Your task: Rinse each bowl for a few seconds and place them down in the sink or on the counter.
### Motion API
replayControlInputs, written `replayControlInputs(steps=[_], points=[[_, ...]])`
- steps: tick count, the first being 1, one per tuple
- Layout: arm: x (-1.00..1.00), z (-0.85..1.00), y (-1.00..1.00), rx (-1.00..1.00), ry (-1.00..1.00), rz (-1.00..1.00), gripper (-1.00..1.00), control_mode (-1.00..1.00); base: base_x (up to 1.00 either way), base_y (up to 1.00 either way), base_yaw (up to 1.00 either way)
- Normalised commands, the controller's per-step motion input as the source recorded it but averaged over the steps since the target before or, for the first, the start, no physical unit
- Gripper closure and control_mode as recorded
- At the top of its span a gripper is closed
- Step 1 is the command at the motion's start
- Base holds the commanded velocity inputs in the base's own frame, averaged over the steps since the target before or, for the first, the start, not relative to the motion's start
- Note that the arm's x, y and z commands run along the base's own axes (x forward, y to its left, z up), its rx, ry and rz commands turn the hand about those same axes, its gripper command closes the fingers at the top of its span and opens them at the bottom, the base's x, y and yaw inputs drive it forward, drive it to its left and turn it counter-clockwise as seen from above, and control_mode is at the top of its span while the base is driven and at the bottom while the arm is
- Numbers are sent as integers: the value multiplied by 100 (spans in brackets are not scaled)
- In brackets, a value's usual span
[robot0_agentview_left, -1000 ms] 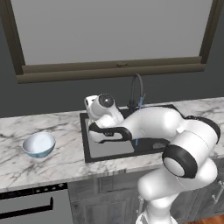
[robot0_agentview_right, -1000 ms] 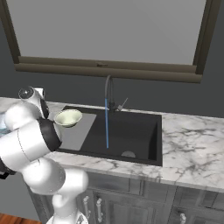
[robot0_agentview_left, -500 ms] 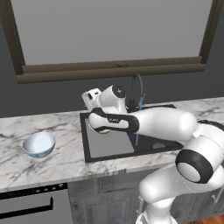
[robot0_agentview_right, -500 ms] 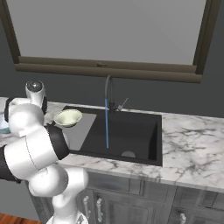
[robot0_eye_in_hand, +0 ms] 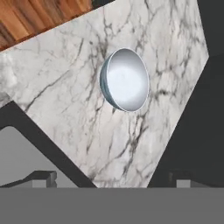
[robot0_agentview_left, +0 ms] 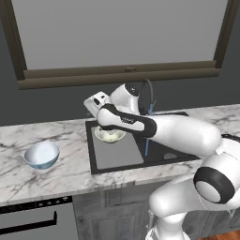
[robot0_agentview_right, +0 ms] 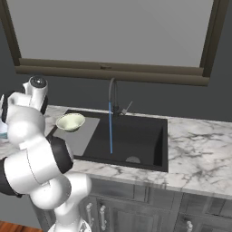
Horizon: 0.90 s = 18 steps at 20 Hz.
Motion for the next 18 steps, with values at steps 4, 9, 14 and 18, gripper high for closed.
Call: replayControlInputs(steps=[4, 9, 14, 18], points=[[-25, 27, 19, -11, 4, 18, -100, -100, 0, 0, 0], [-18, 15, 24, -10, 6, 16, -100, -100, 0, 0, 0], [-18, 1, 32, -14, 0, 11, -100, -100, 0, 0, 0], [-14, -8, 29, -17, -2, 8, -100, -100, 0, 0, 0]])
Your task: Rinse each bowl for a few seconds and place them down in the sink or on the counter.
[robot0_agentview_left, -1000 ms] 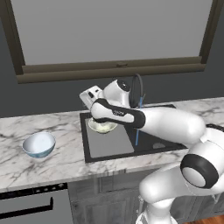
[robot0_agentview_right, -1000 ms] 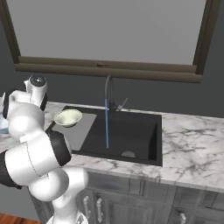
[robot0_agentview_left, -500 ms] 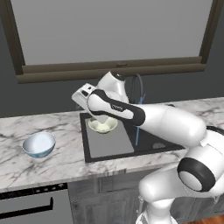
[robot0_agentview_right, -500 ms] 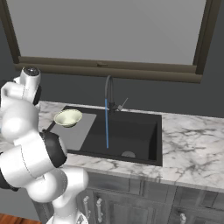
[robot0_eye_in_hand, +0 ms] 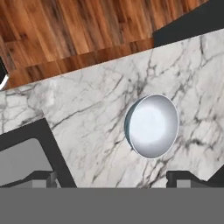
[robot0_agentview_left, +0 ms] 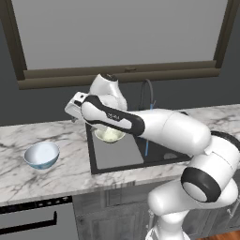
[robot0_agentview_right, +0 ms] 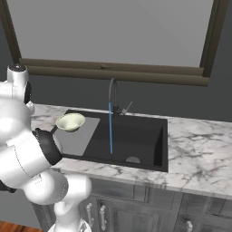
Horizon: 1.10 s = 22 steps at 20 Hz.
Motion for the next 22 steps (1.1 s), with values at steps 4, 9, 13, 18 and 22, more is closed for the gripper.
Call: replayControlInputs(steps=[4, 9, 13, 18, 22], points=[[-12, -6, 30, -16, -3, 7, -100, -100, 0, 0, 0], [-7, -16, 19, -14, -1, 8, -100, -100, 0, 0, 0], [0, -28, 8, -10, 0, 8, -100, -100, 0, 0, 0], [0, -32, 0, -2, 0, 6, -100, -100, 0, 0, 0], [0, -26, 4, 1, 0, 4, -100, -100, 0, 0, 0]])
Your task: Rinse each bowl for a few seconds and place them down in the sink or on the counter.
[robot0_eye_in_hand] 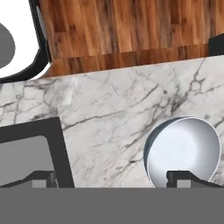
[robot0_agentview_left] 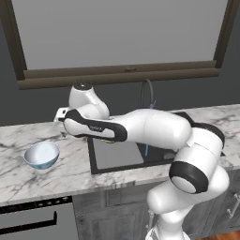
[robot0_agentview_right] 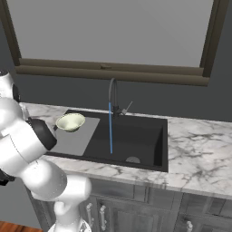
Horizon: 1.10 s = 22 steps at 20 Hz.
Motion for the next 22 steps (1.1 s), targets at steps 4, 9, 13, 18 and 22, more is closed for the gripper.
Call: replayControlInputs(steps=[4, 9, 13, 18, 22], points=[[0, -26, 11, 3, -1, 2, -100, -100, 0, 0, 0], [0, -23, 14, 0, 0, 2, -100, -100, 0, 0, 0], [0, -13, 17, -5, 0, 0, -100, -100, 0, 0, 0], [0, -9, 21, -5, 0, 0, -100, -100, 0, 0, 0], [5, -8, 15, -5, 0, 0, -100, -100, 0, 0, 0]])
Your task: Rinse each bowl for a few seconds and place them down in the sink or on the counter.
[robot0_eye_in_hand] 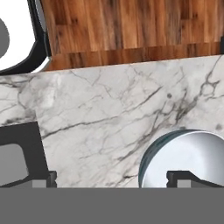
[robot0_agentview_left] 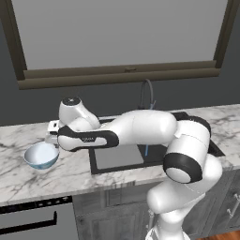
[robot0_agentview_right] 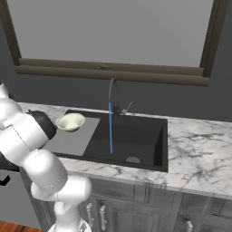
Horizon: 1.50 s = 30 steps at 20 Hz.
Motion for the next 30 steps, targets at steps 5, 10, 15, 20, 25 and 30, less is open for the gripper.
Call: replayControlInputs(steps=[5, 10, 15, 20, 25, 30], points=[[5, -14, 15, -1, 0, 0, -100, -100, 0, 0, 0], [1, -20, 7, 0, -1, 0, -100, -100, 0, 0, 0], [2, -20, 6, 0, -6, 0, -100, -100, 0, 0, 0], [7, -17, 5, 0, -7, 1, -100, -100, 0, 0, 0], [17, -13, 7, 0, -6, 1, -100, -100, 0, 0, 0], [21, -12, 8, 2, -4, 0, -100, -100, 0, 0, 0]])
